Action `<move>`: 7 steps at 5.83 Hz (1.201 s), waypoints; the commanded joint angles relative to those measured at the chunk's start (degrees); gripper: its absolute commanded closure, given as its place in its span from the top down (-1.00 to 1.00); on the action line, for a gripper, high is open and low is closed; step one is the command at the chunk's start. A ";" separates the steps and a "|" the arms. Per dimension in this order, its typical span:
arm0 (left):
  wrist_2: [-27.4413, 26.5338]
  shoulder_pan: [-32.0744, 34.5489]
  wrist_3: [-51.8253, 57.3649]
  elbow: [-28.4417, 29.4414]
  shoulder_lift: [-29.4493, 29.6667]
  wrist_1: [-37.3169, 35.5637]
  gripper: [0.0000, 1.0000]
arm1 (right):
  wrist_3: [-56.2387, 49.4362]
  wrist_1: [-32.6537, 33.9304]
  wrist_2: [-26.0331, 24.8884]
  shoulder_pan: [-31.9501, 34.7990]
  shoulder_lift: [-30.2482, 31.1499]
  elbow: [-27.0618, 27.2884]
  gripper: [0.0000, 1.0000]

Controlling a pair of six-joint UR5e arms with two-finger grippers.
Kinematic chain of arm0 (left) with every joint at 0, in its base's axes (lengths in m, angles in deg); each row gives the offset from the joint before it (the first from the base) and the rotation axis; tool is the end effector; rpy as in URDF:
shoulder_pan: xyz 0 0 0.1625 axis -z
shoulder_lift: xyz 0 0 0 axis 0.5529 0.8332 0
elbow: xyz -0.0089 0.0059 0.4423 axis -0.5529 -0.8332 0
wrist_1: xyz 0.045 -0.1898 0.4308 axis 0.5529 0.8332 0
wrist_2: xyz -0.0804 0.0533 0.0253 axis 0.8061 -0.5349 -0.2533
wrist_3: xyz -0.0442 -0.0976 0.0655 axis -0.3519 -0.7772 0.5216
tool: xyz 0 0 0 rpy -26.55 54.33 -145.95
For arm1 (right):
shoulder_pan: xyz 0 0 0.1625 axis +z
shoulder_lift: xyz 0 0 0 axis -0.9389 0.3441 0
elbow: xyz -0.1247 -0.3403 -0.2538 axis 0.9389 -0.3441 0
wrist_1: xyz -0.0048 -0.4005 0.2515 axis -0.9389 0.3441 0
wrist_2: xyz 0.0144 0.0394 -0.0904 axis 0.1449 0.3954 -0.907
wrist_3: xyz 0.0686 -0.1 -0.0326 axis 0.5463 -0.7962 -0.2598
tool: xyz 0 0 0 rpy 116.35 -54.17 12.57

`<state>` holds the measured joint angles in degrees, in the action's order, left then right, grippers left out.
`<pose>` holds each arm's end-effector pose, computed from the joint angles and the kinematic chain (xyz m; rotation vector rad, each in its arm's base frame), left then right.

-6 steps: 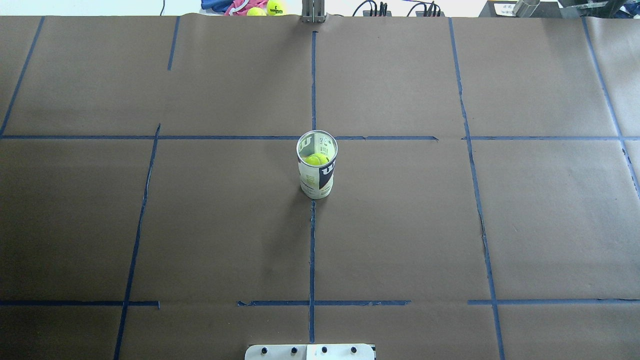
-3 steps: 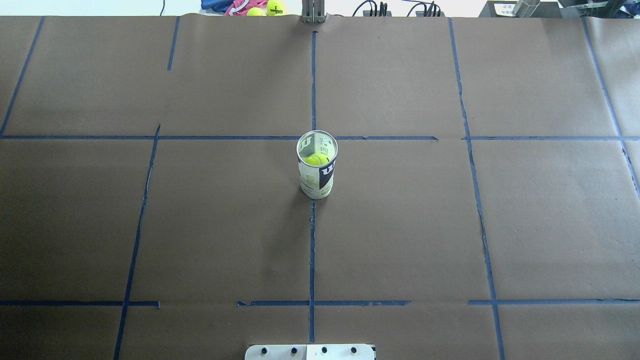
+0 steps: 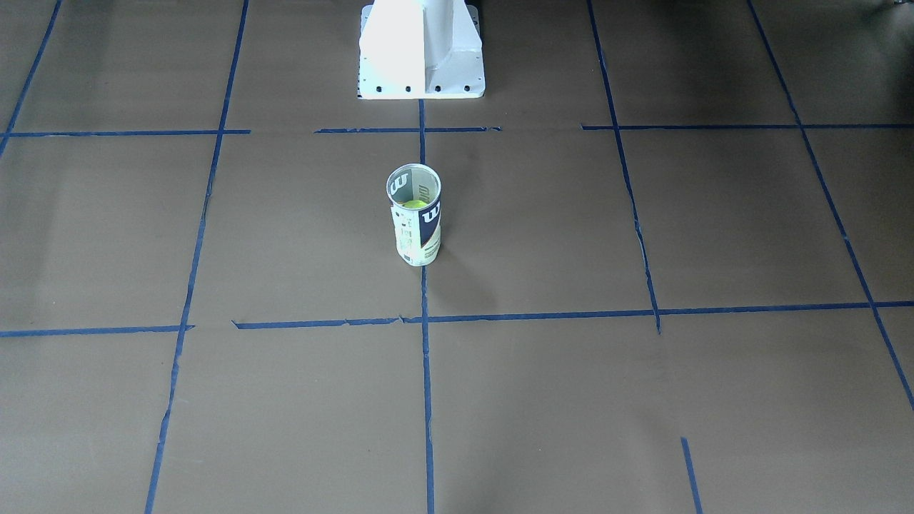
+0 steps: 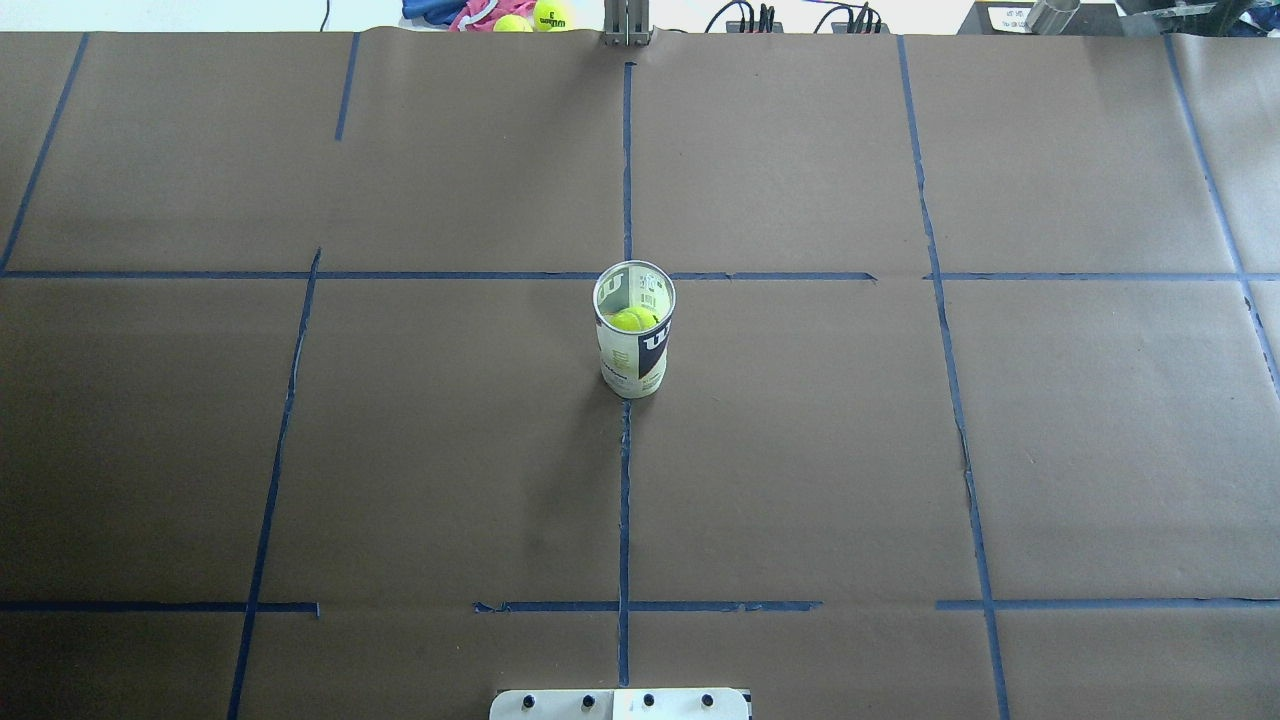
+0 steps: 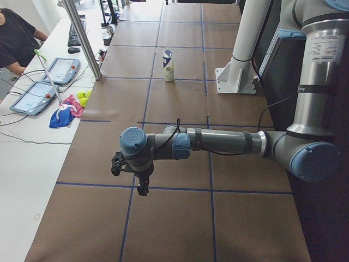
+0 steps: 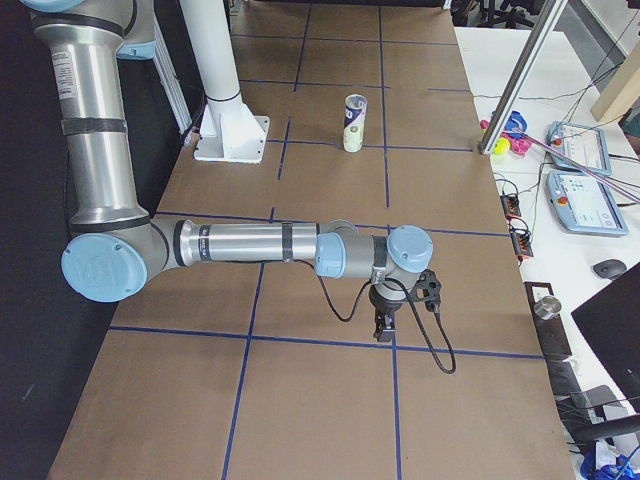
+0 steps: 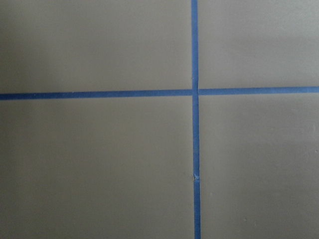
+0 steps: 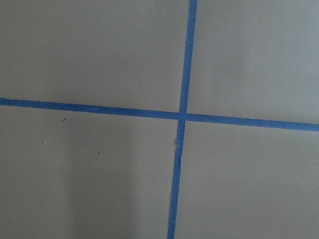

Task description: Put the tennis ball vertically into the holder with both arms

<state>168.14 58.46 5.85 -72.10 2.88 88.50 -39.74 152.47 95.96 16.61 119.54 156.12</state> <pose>-0.0636 -0.5595 0.6700 0.0205 0.7946 0.0418 0.0095 -0.5951 0.6718 -0.0218 -0.7692 -0.0968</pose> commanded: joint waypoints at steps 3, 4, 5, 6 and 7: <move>-1.20 -1.40 6.25 -3.76 -5.28 1.27 1.00 | 0.07 -0.04 -0.11 0.00 0.45 0.43 1.00; -6.00 -1.76 6.18 -3.50 -4.84 1.00 1.00 | 0.07 -0.04 -0.11 0.00 0.63 0.34 1.00; -6.31 -1.76 6.35 -2.80 -5.27 2.13 1.00 | 0.07 -0.13 -0.02 0.00 0.81 0.43 1.00; -6.22 -1.76 6.27 -2.80 -5.37 2.14 1.00 | 0.07 -0.13 0.06 -0.08 0.72 0.17 1.00; -6.31 -1.85 6.70 -2.88 -5.37 2.32 1.00 | 0.25 -0.13 0.15 -0.08 0.63 0.17 1.00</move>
<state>161.97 56.68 12.25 -74.98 -2.44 90.63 -39.61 152.34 96.02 16.55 120.24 156.35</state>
